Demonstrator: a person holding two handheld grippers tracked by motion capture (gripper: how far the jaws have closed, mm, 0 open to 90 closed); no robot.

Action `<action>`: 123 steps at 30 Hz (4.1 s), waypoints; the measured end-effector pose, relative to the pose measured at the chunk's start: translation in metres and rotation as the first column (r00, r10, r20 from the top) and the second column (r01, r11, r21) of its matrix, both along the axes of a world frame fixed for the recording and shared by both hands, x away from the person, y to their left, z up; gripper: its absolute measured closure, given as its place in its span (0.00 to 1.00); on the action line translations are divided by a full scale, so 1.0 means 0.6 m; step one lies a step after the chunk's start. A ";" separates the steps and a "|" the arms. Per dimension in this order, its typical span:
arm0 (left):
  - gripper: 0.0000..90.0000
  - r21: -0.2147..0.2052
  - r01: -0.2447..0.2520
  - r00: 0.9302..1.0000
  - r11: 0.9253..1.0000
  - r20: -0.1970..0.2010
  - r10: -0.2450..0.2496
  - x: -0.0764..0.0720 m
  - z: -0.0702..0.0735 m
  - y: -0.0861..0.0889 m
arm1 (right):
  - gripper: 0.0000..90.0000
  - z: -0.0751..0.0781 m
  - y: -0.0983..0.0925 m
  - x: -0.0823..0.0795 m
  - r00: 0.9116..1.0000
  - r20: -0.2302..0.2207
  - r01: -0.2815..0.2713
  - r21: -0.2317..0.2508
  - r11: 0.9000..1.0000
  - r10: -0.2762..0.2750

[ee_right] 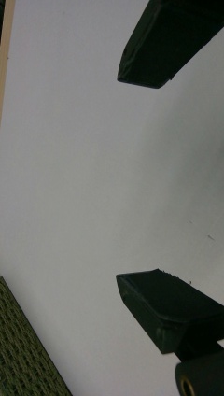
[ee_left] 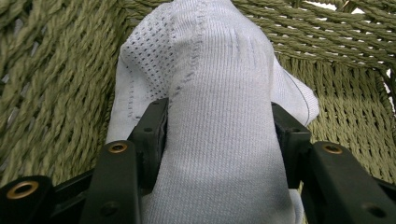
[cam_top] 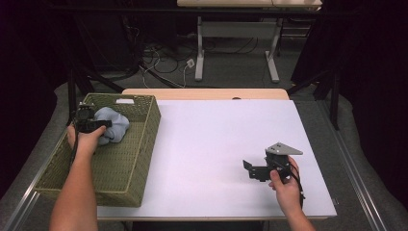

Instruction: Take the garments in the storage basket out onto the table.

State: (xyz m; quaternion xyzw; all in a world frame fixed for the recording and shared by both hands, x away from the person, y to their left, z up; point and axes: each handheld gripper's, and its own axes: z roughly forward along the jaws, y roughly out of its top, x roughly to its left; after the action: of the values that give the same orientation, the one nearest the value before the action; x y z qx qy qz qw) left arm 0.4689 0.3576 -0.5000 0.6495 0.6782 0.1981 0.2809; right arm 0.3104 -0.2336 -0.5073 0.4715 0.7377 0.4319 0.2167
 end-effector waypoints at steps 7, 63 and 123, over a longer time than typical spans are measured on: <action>0.56 -0.016 -0.027 1.000 0.999 0.003 0.028 -0.003 0.007 0.003 | 0.05 -0.002 -0.001 0.002 1.000 0.000 0.000 0.000 1.000 0.000; 0.57 -0.169 0.025 0.907 0.985 0.417 0.048 -0.106 0.112 -0.035 | 0.05 0.002 0.006 0.001 1.000 0.011 -0.004 0.004 1.000 0.004; 0.58 -0.183 0.358 0.788 0.916 0.585 -0.191 -0.245 0.163 -0.213 | 0.06 0.006 0.006 -0.004 1.000 0.018 -0.004 0.006 1.000 0.004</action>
State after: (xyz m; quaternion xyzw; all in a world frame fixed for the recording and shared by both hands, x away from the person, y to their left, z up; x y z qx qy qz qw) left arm 0.3219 0.2299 -0.4021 0.6087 0.4853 0.2355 0.5818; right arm 0.3082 -0.2301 -0.5036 0.4666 0.7353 0.4390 0.2211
